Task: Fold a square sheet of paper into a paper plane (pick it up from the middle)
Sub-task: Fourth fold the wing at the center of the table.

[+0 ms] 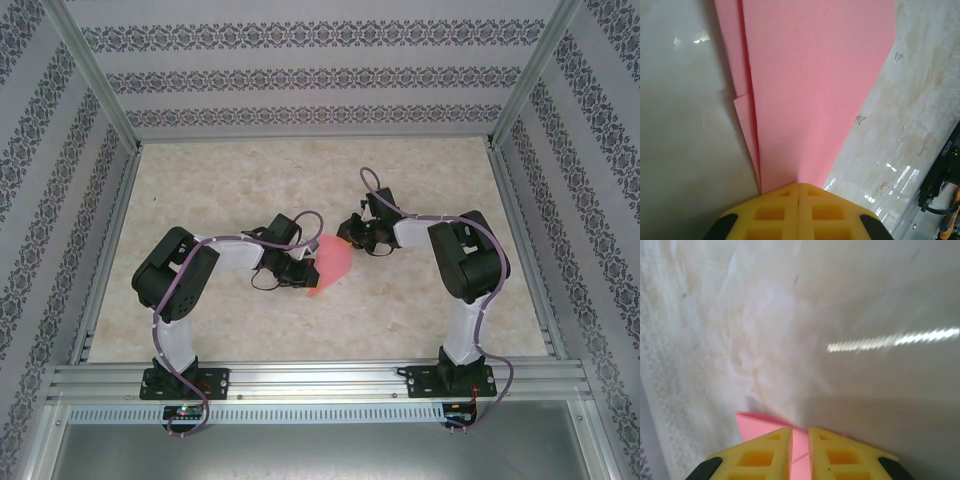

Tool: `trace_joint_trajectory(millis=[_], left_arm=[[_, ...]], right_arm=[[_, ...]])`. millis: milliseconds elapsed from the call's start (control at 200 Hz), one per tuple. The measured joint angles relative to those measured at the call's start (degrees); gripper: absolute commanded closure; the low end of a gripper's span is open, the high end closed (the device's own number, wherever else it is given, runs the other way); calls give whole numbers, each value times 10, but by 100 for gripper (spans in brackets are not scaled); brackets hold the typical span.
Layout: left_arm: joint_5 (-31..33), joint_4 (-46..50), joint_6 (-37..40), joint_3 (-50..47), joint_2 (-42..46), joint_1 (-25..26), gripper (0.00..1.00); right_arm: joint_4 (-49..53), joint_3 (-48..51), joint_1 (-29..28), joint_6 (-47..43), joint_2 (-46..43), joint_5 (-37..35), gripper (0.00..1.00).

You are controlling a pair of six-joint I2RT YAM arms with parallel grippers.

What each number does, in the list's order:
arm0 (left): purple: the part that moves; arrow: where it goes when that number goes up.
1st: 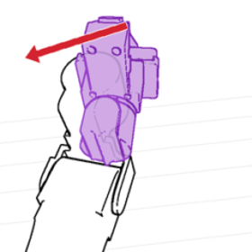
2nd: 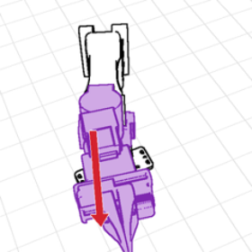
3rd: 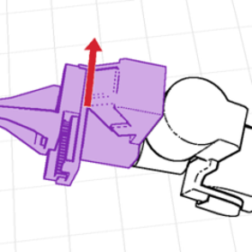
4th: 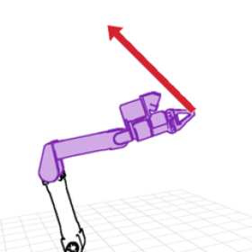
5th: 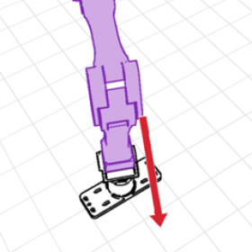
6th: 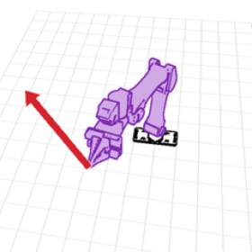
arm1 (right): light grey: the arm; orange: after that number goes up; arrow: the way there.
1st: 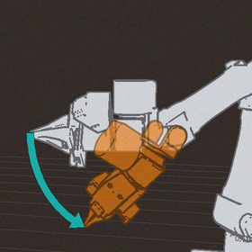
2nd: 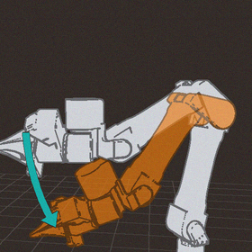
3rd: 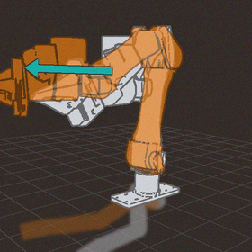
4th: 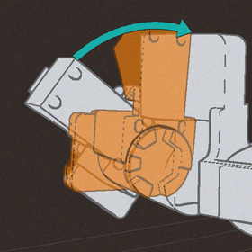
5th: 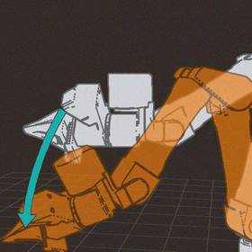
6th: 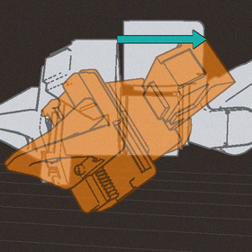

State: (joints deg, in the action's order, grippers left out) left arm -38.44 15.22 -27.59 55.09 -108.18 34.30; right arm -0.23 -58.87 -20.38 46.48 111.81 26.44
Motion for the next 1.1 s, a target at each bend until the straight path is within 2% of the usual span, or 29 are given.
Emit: trace_joint_trajectory(millis=[325,480,654,729,944,1099], left_arm=[[0,0,2,1,0,0,100],[0,0,2,1,0,0,100],[3,3,2,4,0,1,100],[5,5,2,5,0,2,100],[7,9,2,7,0,3,100],[8,9,2,8,0,3,100]], right_arm=[[37,-32,21,-20,5,-38,81],[78,-32,21,-33,-51,-56,79],[59,-1,9,-27,-170,-58,91],[32,24,-14,-15,-190,-56,93],[-7,82,-100,22,-143,-52,94],[-33,97,-114,42,-101,-52,94]])
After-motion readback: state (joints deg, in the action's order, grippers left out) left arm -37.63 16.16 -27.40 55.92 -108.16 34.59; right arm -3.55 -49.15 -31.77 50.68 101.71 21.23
